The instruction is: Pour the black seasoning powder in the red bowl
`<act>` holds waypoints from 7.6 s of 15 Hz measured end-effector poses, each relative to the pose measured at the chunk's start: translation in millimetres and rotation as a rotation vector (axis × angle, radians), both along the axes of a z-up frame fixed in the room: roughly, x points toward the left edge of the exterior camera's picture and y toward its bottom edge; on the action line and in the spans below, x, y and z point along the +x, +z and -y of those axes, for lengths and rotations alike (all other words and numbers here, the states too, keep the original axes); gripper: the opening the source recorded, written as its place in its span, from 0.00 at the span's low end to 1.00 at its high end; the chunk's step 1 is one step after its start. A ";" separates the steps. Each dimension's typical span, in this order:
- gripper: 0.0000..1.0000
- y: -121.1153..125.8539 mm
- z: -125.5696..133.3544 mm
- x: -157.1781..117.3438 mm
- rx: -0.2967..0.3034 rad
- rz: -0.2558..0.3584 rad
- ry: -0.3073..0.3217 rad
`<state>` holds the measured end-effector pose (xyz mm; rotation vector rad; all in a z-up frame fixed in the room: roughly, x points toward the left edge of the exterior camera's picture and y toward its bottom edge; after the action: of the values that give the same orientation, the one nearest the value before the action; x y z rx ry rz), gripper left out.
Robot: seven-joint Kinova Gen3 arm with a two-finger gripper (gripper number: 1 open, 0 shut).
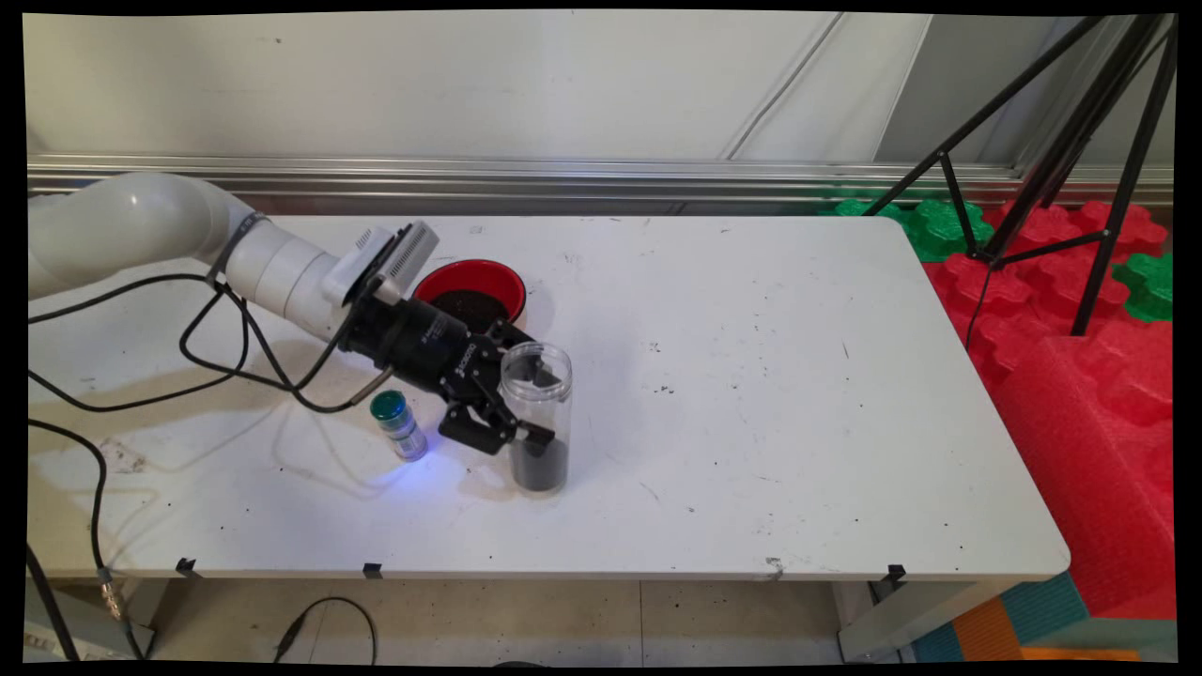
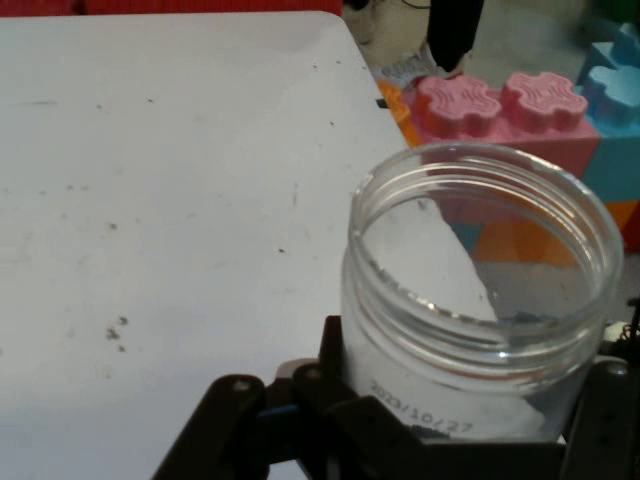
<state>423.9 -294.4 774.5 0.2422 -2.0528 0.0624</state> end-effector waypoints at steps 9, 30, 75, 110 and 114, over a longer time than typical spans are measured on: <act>0.00 42.9 18.1 14.3 -0.011 -0.031 0.081; 0.00 129.2 59.9 76.9 -0.127 -0.040 0.296; 0.00 62.8 131.6 166.8 -0.597 0.365 0.251; 0.00 37.1 102.2 164.9 -1.104 0.714 -0.067; 0.00 37.8 98.0 163.8 -1.158 0.758 -0.105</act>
<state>587.6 -392.5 812.3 -0.7065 -2.3709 1.3950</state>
